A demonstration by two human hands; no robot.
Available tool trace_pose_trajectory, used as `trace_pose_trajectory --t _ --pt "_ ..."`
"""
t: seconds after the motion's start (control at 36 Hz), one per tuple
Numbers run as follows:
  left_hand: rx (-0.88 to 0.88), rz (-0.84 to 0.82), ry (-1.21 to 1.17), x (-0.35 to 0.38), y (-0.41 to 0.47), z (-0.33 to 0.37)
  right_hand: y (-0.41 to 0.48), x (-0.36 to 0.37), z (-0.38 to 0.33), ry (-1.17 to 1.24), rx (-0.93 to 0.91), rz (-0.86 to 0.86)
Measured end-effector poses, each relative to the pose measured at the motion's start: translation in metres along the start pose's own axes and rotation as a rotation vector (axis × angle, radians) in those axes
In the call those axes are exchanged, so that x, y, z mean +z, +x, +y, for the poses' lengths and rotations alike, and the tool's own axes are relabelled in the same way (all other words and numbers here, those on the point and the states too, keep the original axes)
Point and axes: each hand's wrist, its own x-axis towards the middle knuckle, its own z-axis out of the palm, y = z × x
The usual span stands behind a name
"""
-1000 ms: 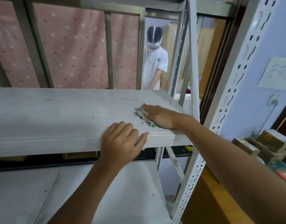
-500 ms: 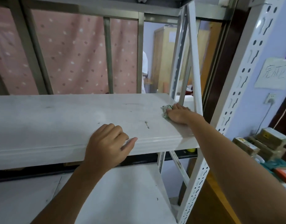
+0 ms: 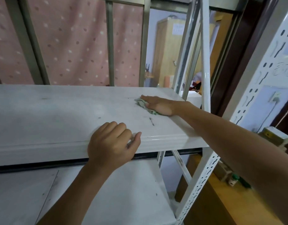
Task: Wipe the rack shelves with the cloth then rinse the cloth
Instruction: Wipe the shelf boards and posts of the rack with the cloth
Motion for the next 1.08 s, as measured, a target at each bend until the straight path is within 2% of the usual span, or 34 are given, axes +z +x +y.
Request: trace_pose_trajectory --t 0.08,0.17,0.56,0.69,0.83,0.89,1.0,1.08 --pt "-0.011 0.009 -0.005 0.001 0.002 0.001 -0.016 0.011 -0.012 -0.009 -0.091 -0.016" --pt "-0.012 0.018 -0.010 0.001 0.003 0.001 -0.034 0.016 -0.012 0.002 -0.100 -0.019" --pt "-0.065 0.004 -0.082 -0.001 0.005 0.000 -0.041 0.006 0.016 0.044 0.131 0.124" --pt "-0.055 0.010 -0.065 -0.001 0.007 0.001 -0.036 0.003 0.025 -0.169 0.169 0.346" --pt "-0.035 0.007 -0.064 -0.002 0.005 0.001 -0.033 0.001 0.008 -0.405 0.213 0.388" --pt "-0.035 0.012 -0.062 -0.002 0.005 0.001 -0.031 0.002 0.000 -0.433 0.233 0.357" --pt "-0.040 0.008 -0.065 -0.002 0.005 0.001 -0.020 0.005 0.010 -0.212 0.263 0.186" --pt "-0.042 0.001 -0.073 -0.001 0.005 0.000 -0.010 0.002 0.018 -0.176 0.279 0.144"
